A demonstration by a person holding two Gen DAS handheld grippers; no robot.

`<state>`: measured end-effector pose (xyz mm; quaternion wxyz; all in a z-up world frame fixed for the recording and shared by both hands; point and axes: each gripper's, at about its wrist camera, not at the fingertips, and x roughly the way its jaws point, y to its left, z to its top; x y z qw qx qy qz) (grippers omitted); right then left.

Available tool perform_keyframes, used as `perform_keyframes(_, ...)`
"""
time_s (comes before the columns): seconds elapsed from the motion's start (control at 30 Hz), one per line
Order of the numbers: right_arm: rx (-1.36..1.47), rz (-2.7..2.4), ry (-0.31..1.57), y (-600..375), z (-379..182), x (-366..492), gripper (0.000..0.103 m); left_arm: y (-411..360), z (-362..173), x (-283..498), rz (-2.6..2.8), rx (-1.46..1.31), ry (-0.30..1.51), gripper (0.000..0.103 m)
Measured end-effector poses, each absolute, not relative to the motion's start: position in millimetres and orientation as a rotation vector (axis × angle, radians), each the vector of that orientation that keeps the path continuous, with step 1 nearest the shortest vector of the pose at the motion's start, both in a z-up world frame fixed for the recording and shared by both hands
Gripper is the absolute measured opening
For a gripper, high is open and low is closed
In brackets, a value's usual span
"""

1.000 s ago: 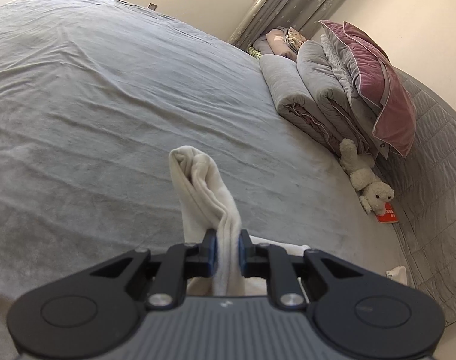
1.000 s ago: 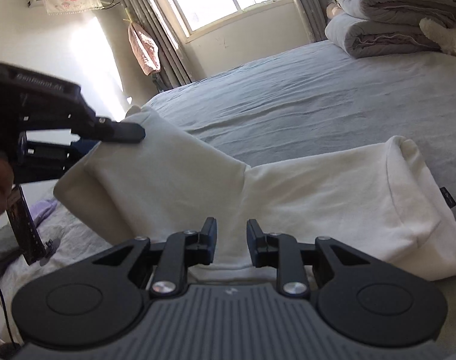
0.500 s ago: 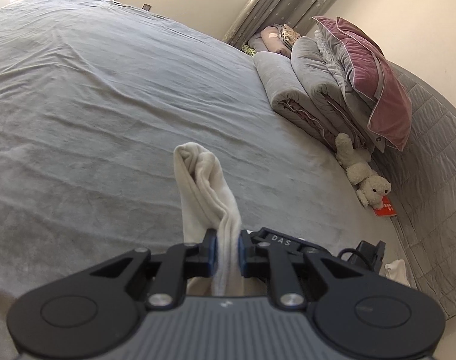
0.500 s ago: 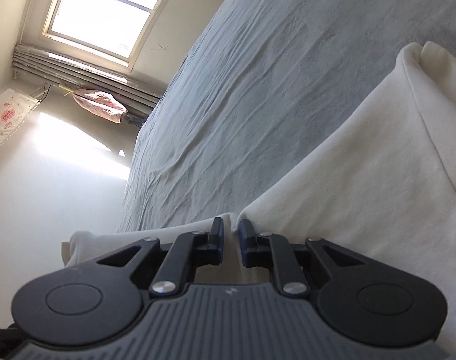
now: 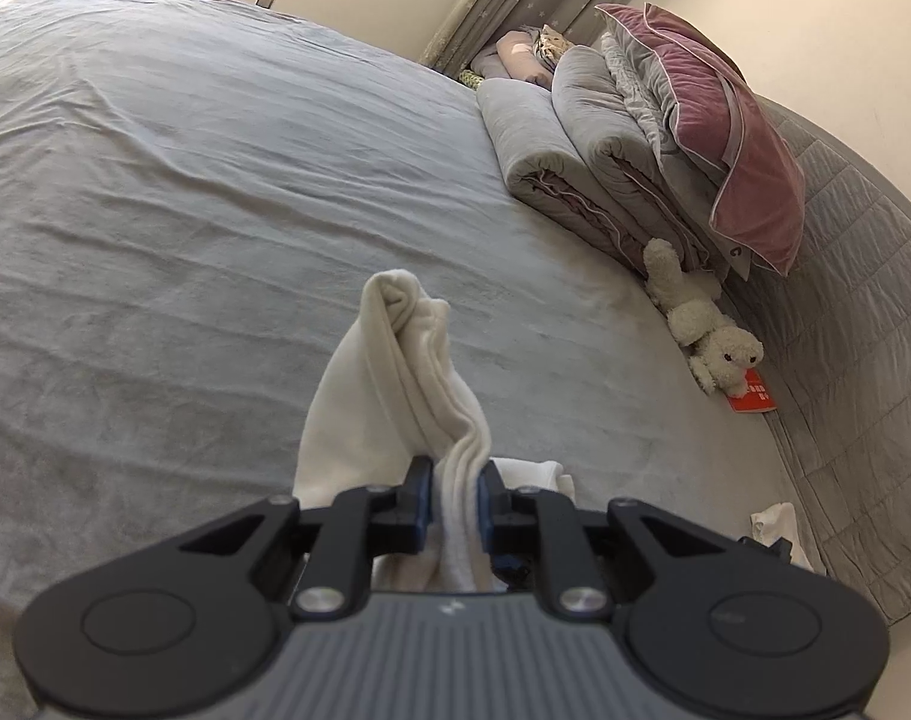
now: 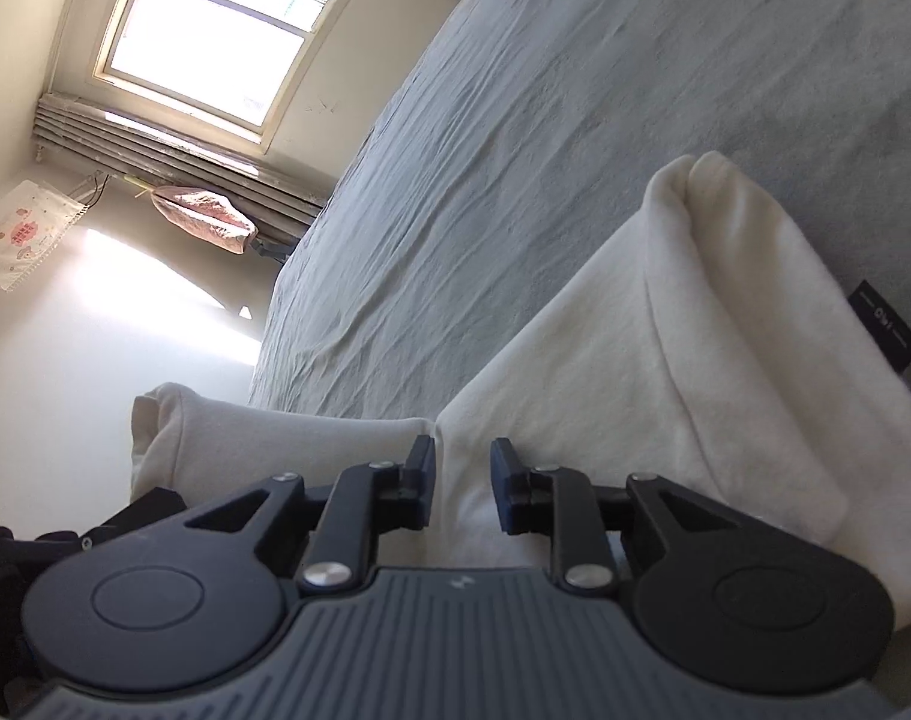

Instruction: Fold clothes

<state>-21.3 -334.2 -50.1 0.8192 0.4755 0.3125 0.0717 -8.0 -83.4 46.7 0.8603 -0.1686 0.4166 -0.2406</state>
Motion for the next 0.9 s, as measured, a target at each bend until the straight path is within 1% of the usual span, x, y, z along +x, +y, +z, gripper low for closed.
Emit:
perform_keyframes(0.23,1.021,0.116,0.626,-353.7,-49.2,-38.7,0.039,-121.6,35.6,-8.2,-0.520,-0.323,0.882,0.018)
perform_keyframes(0.3,1.033,0.103,0.612,-358.7,-48.0,-45.3,0.043,-132.8,30.0,-7.5,-0.529,-0.318,0.886,0.020)
perform_keyframes(0.43,1.078,0.085,0.586,-368.6,-50.7,-53.6,0.044,-150.6,15.5,-6.7,-0.584,-0.327,0.892,0.024)
perform_keyframes(0.53,1.094,0.068,0.568,-374.1,-51.8,-58.7,0.044,-158.5,-0.7,-2.7,-0.668,-0.368,0.897,0.024)
perform_keyframes(0.6,1.102,0.060,0.560,-378.1,-51.5,-61.3,0.045,-160.9,-9.1,-1.4,-0.696,-0.378,0.903,0.032)
perform_keyframes(0.67,1.101,0.051,0.553,-379.6,-50.8,-63.3,0.046,-157.7,-10.9,-2.9,-0.724,-0.394,0.893,0.036)
perform_keyframes(0.73,1.103,0.056,0.546,-380.6,-50.4,-65.5,0.046,-149.8,-7.8,-6.4,-0.752,-0.430,0.871,0.042)
perform_keyframes(0.8,1.104,0.075,0.538,-379.7,-49.1,-65.6,0.049,-141.6,-1.7,-9.4,-0.785,-0.466,0.846,0.051)
perform_keyframes(0.87,1.102,0.098,0.531,-377.3,-47.0,-64.2,0.052,-134.5,4.3,-11.5,-0.813,-0.493,0.831,0.055)
perform_keyframes(0.9,1.102,0.109,0.528,-376.2,-46.0,-63.5,0.056,-131.5,7.2,-12.4,-0.828,-0.506,0.827,0.056)
